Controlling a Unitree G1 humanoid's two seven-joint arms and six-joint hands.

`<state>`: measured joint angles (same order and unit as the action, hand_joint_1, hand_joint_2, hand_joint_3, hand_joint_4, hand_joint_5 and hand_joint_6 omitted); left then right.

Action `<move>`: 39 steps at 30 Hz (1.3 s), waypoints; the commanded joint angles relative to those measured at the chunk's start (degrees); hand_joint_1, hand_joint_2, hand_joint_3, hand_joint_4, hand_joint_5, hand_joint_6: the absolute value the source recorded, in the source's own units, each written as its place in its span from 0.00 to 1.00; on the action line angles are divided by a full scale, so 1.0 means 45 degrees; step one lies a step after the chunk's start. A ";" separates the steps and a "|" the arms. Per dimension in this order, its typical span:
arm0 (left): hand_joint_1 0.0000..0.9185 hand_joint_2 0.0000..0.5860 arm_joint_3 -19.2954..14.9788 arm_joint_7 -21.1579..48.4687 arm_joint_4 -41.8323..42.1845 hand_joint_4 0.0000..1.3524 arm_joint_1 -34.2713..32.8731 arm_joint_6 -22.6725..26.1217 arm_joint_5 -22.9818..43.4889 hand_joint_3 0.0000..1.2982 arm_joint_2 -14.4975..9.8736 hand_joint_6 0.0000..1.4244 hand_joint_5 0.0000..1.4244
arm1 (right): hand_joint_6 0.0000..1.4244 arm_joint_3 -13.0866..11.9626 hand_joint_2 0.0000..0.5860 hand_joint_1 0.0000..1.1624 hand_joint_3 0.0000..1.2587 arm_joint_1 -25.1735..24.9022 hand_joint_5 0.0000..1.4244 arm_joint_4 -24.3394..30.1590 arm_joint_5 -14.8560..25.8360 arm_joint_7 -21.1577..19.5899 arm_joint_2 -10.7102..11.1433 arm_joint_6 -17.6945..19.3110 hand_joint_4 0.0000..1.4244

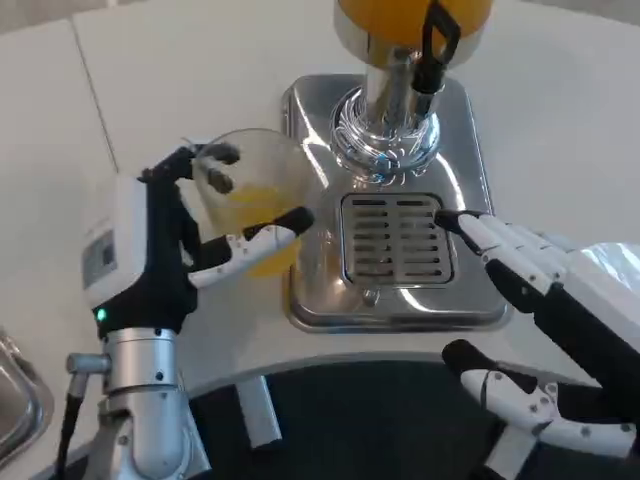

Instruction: Grasp the cup under the faucet to collect the drink, then remove the cup.

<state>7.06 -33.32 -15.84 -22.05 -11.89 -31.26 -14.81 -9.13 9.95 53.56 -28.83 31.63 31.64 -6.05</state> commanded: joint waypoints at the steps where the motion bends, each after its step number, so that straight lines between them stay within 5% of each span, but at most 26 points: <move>1: 0.83 0.00 -0.0378 0.0688 0.1143 0.78 0.0556 -0.0764 0.0630 0.80 -0.0147 1.00 0.87 | 0.03 -0.0048 0.80 0.18 0.00 0.0348 0.03 0.0114 -0.0161 -0.0230 -0.0136 0.0248 0.00; 17: 0.83 0.00 -0.1439 0.2465 0.5197 0.77 0.3348 -0.1375 0.0859 0.80 -0.0449 1.00 0.88 | 0.02 -0.1656 0.83 0.21 0.00 0.2249 0.00 -0.0091 0.0110 -0.0712 -0.0149 0.1899 0.00; 24: 0.83 0.00 -0.1555 0.3003 0.6799 0.76 0.5085 -0.2523 0.0684 0.80 -0.0756 1.00 0.88 | 0.00 -0.1886 0.85 0.21 0.00 0.2958 0.00 -0.0112 -0.0691 -0.1467 -0.0247 0.3652 0.00; 31: 0.83 0.00 -0.1455 0.3364 0.7906 0.76 0.6374 -0.3352 0.0528 0.80 -0.0595 1.00 0.88 | 0.00 -0.1759 0.85 0.20 0.00 0.3233 0.00 -0.0266 -0.1374 -0.2013 -0.0740 0.4671 0.00; 39: 0.83 0.00 -0.1262 0.3921 0.8610 0.76 0.7342 -0.4169 0.0466 0.80 -0.0489 1.00 0.88 | 0.00 -0.2753 0.87 0.18 0.00 0.4481 0.00 -0.0283 -0.1573 -0.3341 -0.1423 0.6834 0.00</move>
<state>1.05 -16.22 21.19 10.10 -28.00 -29.61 -17.46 -20.05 28.10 52.21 -34.90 19.13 26.64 21.73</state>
